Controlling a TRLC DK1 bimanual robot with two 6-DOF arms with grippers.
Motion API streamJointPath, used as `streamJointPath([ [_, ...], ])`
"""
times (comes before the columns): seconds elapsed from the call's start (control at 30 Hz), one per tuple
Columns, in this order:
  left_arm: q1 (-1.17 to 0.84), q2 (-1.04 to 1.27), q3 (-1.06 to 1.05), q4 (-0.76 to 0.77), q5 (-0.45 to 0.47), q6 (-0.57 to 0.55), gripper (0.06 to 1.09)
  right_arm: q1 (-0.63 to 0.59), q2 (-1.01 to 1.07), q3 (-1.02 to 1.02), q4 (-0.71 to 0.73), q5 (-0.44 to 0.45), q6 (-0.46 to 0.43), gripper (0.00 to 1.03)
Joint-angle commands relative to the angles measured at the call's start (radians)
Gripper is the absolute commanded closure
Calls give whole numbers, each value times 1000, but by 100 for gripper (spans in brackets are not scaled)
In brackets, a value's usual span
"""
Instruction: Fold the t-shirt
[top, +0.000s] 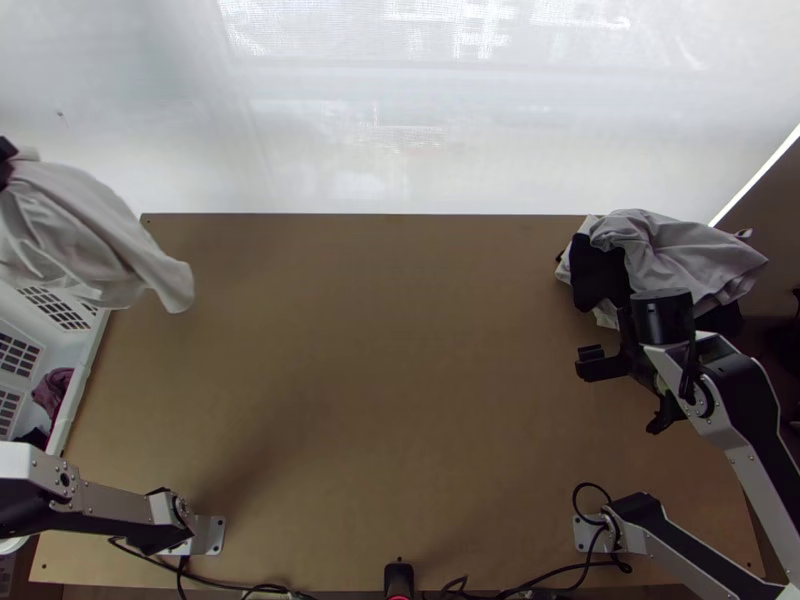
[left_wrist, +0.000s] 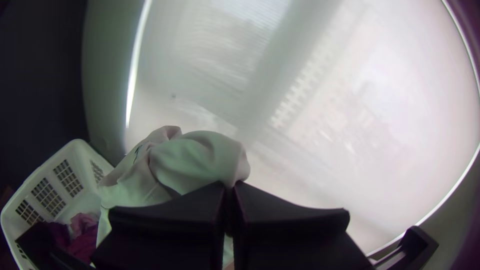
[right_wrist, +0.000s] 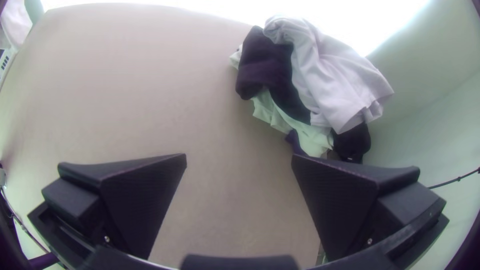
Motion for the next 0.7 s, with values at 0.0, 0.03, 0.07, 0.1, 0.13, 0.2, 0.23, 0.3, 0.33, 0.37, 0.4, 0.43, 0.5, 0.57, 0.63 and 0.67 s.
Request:
streamJointPath([
  [0.0,-420,-74,-58,-11,-4,-3,105,-13,-26,-14,3,3,2,5],
  [0.03,-480,-74,-80,-9,-7,-3,105,-16,-28,-14,3,3,2,5],
  [0.07,-547,-74,-103,-9,-18,-2,105,-20,-28,-14,1,3,0,5],
  [0.1,-618,-74,-130,-6,-42,1,105,-25,-28,-14,3,3,0,5],
  [0.13,-681,-76,-159,5,-64,4,105,-30,-28,-12,3,3,0,5],
  [0.2,-797,-74,-225,32,-82,4,105,-40,-28,-11,3,3,-3,5],
  [0.23,-857,-74,-264,54,-102,6,105,-47,-28,-9,3,3,-3,5],
  [0.3,-969,-70,-339,106,-142,3,105,-57,-31,-9,1,3,-4,5],
  [0.33,-1027,-65,-374,130,-168,3,105,-60,-34,-9,1,3,-8,5],
  [0.37,-1066,-53,-402,147,-182,3,105,-62,-37,-9,1,3,-11,5],
  [0.4,-1104,-37,-423,155,-192,3,105,-65,-43,-9,1,3,-14,5],
  [0.43,-1138,-24,-437,167,-205,6,103,-68,-48,-9,1,3,-20,5],
  [0.5,-1196,12,-446,178,-226,18,101,-71,-59,-8,1,3,-31,5],
  [0.57,-1236,42,-446,186,-245,33,93,-74,-68,-9,1,3,-41,5],
  [0.63,-1271,72,-445,192,-245,50,85,-74,-72,-14,1,3,-43,5],
  [0.67,-1293,84,-445,195,-245,56,79,-74,-74,-17,1,3,-43,5],
])
